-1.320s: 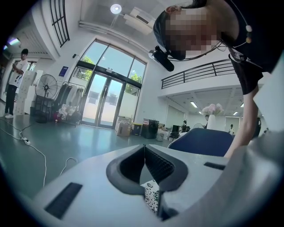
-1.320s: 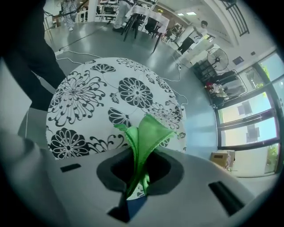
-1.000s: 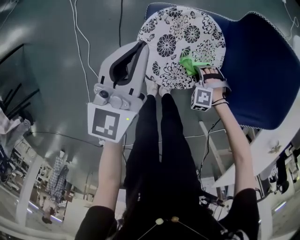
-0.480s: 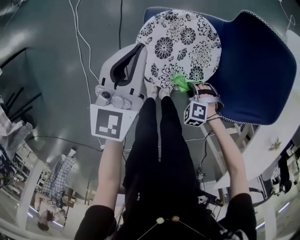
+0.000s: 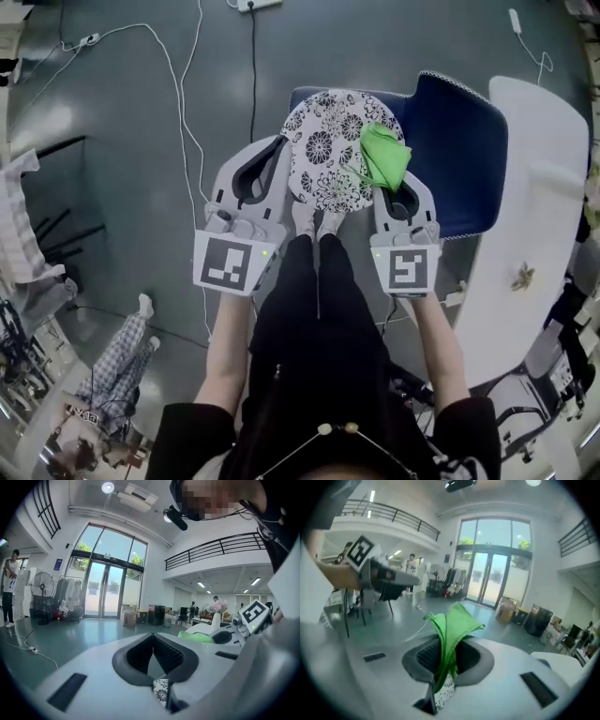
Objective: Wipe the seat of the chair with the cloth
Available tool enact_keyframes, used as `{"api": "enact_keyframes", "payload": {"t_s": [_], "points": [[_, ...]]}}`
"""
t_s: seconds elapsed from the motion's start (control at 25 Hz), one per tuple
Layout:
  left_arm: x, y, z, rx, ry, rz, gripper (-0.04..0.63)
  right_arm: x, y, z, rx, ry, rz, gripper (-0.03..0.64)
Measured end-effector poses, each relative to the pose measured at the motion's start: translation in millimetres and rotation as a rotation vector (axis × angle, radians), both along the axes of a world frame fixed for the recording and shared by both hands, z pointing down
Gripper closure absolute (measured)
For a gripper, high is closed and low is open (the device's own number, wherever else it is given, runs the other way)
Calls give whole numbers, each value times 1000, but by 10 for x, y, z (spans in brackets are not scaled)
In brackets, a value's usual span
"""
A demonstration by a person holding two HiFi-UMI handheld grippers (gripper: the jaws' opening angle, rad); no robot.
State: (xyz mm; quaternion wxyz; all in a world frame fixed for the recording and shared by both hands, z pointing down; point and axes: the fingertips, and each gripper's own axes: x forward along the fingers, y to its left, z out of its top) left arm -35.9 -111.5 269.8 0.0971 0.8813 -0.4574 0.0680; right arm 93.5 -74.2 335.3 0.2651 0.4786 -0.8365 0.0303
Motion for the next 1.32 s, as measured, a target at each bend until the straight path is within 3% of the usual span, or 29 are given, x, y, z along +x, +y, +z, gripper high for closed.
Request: {"api": "enact_keyframes", "payload": {"t_s": [0.12, 0.24, 0.36, 0.48, 0.6, 0.84, 1.32], "points": [[12, 193, -475, 7, 0, 27, 589, 96, 104, -856, 70, -175, 129, 566], [-23, 326, -922, 31, -5, 28, 589, 239, 246, -1541, 163, -284, 184, 566], [-96, 462, -1346, 62, -34, 33, 589, 389, 394, -2165, 264, -325, 224, 568], [-116, 576, -1836, 165, -23, 63, 589, 569, 576, -2724, 349, -356, 257, 568], [-104, 666, -2180, 232, -15, 80, 589, 747, 747, -3104, 433, -314, 277, 568], [-59, 711, -2506, 319, 10, 84, 589, 821, 820, -3375, 521, -286, 290, 568], [38, 676, -2639, 363, -2, 74, 589, 974, 657, -3377, 518, -296, 301, 568]]}}
